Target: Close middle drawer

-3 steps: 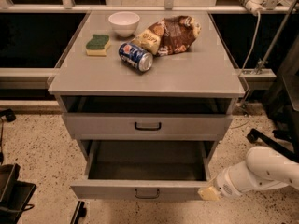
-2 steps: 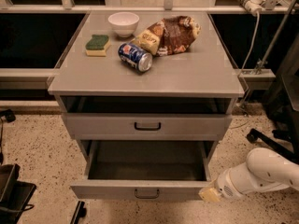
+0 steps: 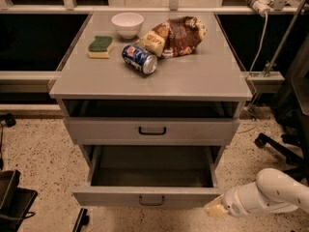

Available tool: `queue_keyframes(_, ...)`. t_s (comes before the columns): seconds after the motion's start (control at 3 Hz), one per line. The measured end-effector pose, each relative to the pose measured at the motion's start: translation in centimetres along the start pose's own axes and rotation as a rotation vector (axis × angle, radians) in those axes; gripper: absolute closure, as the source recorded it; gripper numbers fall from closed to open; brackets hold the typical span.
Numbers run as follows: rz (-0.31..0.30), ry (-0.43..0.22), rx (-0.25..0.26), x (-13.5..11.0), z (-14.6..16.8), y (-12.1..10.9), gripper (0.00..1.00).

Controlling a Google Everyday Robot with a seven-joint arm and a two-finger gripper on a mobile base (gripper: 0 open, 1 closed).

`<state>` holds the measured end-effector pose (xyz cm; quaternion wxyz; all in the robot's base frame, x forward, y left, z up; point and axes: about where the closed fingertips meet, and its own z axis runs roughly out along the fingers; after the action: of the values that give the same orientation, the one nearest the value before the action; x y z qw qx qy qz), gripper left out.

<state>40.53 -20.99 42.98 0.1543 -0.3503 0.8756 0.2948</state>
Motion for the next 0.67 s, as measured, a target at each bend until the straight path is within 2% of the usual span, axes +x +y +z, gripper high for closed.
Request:
queue_keyframes(0.33,-0.022,-0.054,-0.03,1.4,2.7,-1.3,1.0)
queue_keyframes(0.67,-0.078,-0.086,-0.001,0.1,4.0,-3.2,1.0)
